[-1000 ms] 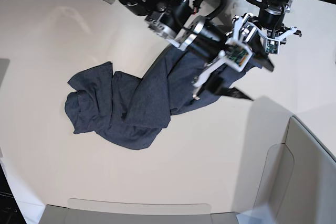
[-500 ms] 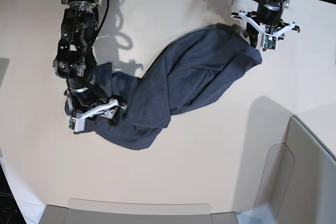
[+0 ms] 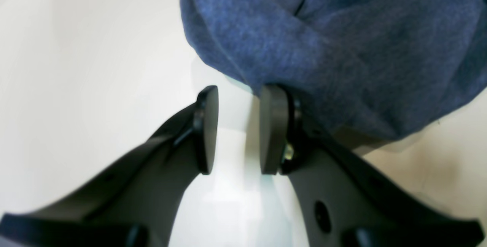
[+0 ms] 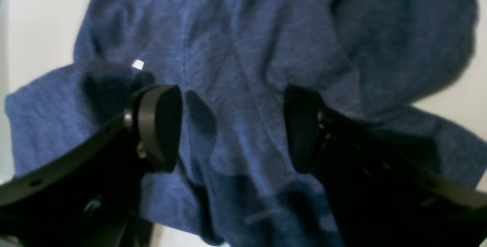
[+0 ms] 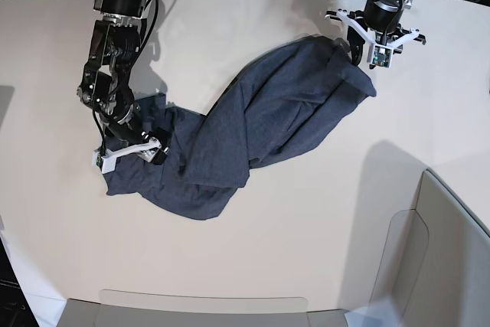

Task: Layout the t-shirt on the table in an organized manner, then fold the t-shirt properly
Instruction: 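Drag the held fabric with the right gripper away from the left gripper, then regrasp the shirt edge with the right gripper, then grasp the shirt's other end with the left gripper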

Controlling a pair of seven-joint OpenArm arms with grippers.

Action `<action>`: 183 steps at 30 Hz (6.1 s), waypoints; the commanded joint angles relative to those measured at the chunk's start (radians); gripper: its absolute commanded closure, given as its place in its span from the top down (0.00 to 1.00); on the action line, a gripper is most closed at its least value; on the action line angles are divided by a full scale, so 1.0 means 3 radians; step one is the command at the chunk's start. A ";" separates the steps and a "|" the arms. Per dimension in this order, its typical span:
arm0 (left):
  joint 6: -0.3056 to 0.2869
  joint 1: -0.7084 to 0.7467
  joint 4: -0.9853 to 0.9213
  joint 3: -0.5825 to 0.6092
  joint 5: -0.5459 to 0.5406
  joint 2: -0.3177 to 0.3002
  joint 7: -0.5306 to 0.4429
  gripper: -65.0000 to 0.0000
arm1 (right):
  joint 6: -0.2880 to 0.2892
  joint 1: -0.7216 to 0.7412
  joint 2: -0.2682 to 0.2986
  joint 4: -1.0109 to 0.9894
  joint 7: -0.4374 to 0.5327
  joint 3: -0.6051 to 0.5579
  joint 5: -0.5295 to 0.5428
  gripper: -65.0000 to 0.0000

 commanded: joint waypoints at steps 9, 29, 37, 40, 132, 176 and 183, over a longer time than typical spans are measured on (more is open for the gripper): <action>0.0019 0.0024 0.0059 -0.0023 -0.0016 -0.0011 -0.0094 0.26 | 0.0061 -0.0132 0.0044 0.0444 -0.0036 -0.0002 0.0021 0.00; 0.0019 0.0024 0.0059 -0.0033 -0.0016 -0.0037 -0.0069 0.26 | 0.0081 -0.1666 0.1102 0.2096 -0.0041 -0.0002 0.0440 0.00; 0.0019 0.0024 0.0059 -0.0018 -0.0016 -0.0037 -0.0063 0.26 | 0.0081 -0.1947 0.1563 0.2106 -0.0041 -0.0002 0.0732 0.05; 0.0019 0.0024 0.0054 -0.0012 -0.0016 -0.0037 -0.0063 0.26 | 0.0081 -0.2019 0.1660 0.2106 -0.0041 -0.0002 0.0783 0.22; 0.0019 0.0065 -0.0028 0.0085 -0.0016 -0.0017 -0.0058 0.26 | 0.0598 -0.2377 0.1174 0.1594 -0.0041 -0.0523 -0.0383 0.00; 0.0019 0.0044 -0.0043 0.0090 -0.0016 -0.0011 -0.0058 0.26 | 0.0578 0.0533 0.0724 0.0991 -0.0020 0.0934 -0.0337 0.00; 0.0004 0.0070 -0.0043 0.0300 -0.0016 -0.0042 -0.0038 0.31 | 0.0583 0.0334 0.0688 0.1206 -0.0020 0.0505 -0.0332 0.00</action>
